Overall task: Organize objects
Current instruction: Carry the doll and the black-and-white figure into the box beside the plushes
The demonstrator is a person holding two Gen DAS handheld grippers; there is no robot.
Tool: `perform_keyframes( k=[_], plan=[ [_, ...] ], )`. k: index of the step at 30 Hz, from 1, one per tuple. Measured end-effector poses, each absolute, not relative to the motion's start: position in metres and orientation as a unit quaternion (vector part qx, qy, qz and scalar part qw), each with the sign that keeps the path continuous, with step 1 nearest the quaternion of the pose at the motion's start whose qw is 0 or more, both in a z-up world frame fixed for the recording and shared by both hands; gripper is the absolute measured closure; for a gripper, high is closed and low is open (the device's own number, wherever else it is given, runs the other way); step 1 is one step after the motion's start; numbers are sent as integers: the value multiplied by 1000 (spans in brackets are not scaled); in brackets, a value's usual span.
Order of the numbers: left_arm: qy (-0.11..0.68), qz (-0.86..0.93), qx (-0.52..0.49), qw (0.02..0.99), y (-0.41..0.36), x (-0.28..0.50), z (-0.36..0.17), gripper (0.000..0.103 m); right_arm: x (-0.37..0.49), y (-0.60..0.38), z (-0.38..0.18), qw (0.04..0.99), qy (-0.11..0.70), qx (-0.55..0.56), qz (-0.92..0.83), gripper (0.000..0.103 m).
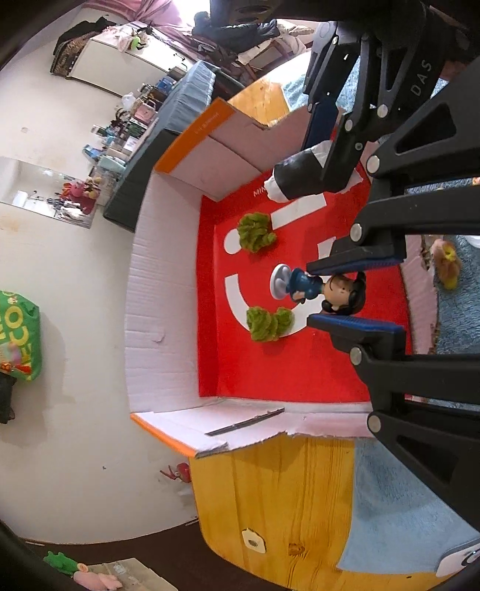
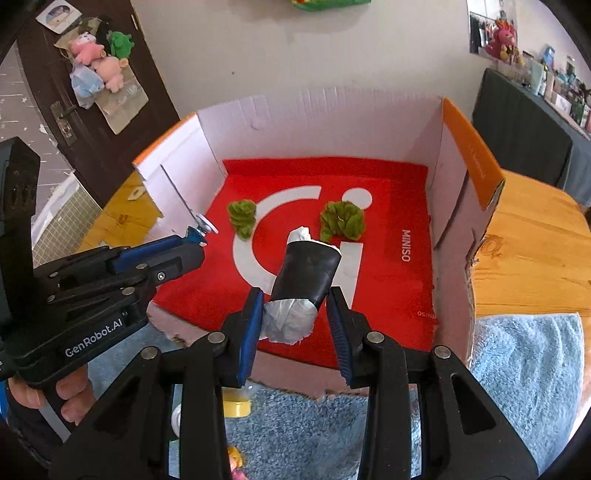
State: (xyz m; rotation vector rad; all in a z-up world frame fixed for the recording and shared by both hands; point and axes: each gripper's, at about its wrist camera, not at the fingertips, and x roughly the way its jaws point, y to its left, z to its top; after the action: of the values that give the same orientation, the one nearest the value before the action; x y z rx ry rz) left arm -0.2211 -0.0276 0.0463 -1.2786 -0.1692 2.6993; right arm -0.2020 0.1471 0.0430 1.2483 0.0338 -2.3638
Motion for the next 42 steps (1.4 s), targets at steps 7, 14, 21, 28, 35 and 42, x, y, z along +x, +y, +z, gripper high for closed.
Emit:
perform_keyframes(
  k=[7,14,21,28,35,42],
  plan=[
    [-59,888,-450,66,-30,-236,28,81,-217,146,26,226,17,481,-847,69],
    [-59,879,-469,54,-34,-249,13,81,-229,142,17,219,29,495,-840,69],
    [-58,874,-480,45,-36,-262,6,81,-240,141,14,214,32,505,-835,69],
    [-59,873,-482,45,-37,-271,6,81,-247,144,12,215,24,509,-833,69],
    [-64,873,-482,39,-39,-280,6,81,-255,142,14,213,22,507,-835,69],
    [-65,873,-481,34,-40,-289,6,81,-262,140,13,210,17,504,-838,69]
  ],
)
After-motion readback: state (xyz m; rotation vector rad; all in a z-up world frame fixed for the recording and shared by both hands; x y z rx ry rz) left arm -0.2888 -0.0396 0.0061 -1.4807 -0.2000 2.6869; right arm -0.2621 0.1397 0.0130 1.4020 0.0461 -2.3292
